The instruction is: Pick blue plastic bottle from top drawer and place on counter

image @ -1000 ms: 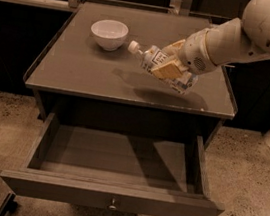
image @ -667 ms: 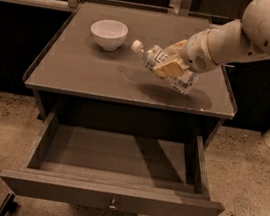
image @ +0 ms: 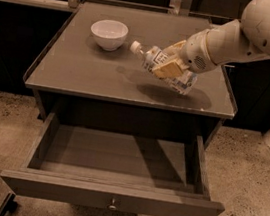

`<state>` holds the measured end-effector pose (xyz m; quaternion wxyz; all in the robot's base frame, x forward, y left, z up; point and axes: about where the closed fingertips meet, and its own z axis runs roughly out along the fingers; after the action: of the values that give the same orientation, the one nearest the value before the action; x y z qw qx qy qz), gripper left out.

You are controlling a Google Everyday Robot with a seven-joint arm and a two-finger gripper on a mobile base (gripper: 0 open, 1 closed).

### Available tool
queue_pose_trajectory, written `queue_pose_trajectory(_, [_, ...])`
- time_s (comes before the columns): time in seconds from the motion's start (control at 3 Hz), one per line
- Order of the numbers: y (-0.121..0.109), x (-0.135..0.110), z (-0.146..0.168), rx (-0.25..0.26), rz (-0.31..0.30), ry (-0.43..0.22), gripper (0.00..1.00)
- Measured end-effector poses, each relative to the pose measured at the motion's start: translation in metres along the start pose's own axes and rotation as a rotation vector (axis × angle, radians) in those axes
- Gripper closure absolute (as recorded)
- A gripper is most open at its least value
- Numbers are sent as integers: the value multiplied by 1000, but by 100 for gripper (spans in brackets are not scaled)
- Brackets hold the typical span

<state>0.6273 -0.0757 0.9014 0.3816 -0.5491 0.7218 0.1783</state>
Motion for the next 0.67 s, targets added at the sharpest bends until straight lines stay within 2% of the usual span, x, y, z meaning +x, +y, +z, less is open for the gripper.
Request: queue_pose_trajectory(0.67, [0,0,0,0,0,0,11])
